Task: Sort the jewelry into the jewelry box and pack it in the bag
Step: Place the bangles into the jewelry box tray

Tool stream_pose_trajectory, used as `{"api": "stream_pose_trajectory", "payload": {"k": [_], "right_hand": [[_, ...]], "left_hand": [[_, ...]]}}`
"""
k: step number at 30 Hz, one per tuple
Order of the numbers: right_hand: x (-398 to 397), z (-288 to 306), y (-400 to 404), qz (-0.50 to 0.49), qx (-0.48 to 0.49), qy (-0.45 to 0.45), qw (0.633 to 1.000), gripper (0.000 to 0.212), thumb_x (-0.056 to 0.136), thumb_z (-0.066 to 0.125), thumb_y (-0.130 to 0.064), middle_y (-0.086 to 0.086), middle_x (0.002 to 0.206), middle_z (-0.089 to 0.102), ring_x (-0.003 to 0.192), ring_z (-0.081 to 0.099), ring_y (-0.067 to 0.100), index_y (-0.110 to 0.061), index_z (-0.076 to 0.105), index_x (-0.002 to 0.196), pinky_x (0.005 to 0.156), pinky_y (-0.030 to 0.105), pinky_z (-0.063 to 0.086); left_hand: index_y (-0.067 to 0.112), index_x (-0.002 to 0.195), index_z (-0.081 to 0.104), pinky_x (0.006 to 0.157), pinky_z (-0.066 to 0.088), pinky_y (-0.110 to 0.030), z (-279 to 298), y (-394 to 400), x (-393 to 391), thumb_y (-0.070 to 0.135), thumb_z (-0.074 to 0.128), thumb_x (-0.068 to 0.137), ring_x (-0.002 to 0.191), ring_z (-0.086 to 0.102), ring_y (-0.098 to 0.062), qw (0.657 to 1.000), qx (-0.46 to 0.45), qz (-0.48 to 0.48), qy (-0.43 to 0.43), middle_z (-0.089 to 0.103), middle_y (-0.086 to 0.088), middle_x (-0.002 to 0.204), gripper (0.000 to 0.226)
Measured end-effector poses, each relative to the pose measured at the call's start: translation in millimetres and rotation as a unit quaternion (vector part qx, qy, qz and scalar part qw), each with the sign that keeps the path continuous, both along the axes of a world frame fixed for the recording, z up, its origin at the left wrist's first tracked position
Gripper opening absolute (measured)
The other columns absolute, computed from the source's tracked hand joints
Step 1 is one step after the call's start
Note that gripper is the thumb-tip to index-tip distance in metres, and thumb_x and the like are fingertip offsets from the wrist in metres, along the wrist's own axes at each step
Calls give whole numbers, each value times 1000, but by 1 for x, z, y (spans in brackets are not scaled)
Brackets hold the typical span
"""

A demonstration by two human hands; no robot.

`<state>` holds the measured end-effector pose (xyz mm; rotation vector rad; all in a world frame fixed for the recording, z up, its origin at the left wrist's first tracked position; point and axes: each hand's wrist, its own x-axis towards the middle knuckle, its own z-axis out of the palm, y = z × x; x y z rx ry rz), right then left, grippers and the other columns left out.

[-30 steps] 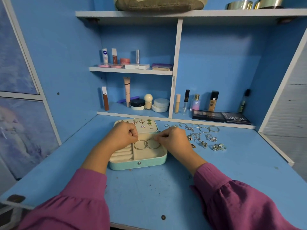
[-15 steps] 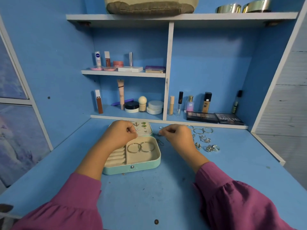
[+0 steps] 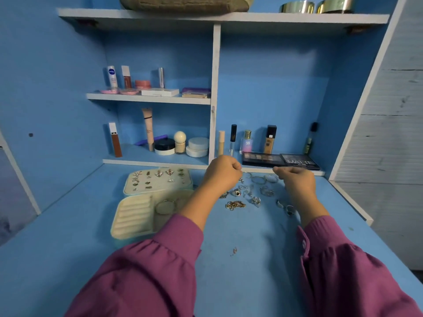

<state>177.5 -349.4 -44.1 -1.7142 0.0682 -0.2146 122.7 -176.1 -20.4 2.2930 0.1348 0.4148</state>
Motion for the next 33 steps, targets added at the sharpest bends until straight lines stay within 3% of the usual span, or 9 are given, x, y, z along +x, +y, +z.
{"api": "stream_pose_trajectory", "payload": {"k": [6,11,13,17,20,23,25,29,33], "right_hand": [[6,-5,-2,-21,84,40,995,20,80,75,-23,0,58,51,52,40,12,-12,64,67,52,24,35],[5,-8,14,-57,117,20,991,11,80,74,-23,-6,66,59,57,47,9,-13,70,80,64,26,42],[4,-9,20,-57,114,12,992,10,81,73,-24,-6,66,60,58,47,9,-16,69,77,61,25,41],[8,-9,15,-68,107,9,992,14,81,72,-24,-5,67,60,57,47,8,-19,66,69,55,23,39],[13,-12,2,-78,71,14,994,15,82,72,-24,-4,68,59,64,51,11,-13,66,73,55,22,39],[18,-16,-4,-71,0,13,997,22,83,71,-23,1,68,59,71,52,18,-14,61,66,61,26,38],[20,-17,-6,-65,-41,14,997,20,84,70,-23,5,75,61,74,53,20,-14,62,68,66,27,37],[26,-18,-5,-58,-114,16,992,11,85,68,-21,8,82,64,80,57,22,-12,68,78,68,27,39],[30,-19,-3,-50,-164,7,985,11,86,66,-18,9,82,65,77,56,22,-10,71,80,67,28,41]], "left_hand": [[15,89,71,83,53,-32,-13,-9,11,8,57,88,92,63,-20,999,32,-5,28,70,-2,100,16],[17,87,71,78,53,-30,-13,-8,10,8,57,89,91,64,-20,999,28,0,26,70,-3,98,16],[17,86,70,74,55,-32,-14,-9,9,8,56,89,87,64,-21,999,32,-6,33,70,-3,94,17],[17,84,70,79,56,-34,-14,-13,10,7,55,88,86,65,-21,998,37,-8,40,71,-5,94,19],[13,84,71,80,56,-35,-10,-19,15,4,52,88,86,65,-23,998,40,-5,47,70,-6,93,21],[20,74,64,65,48,-31,-8,-27,30,0,48,85,70,54,-25,997,55,8,59,58,-4,77,27],[19,73,63,62,47,-31,-9,-31,40,-1,49,84,68,51,-22,996,56,26,68,54,-1,78,26],[11,84,75,72,56,-33,-18,-35,62,5,60,85,83,64,-26,995,38,61,71,68,-6,96,16],[16,94,75,79,53,-35,-25,-39,77,16,66,85,99,58,-29,991,42,99,78,57,-10,116,12]]}}
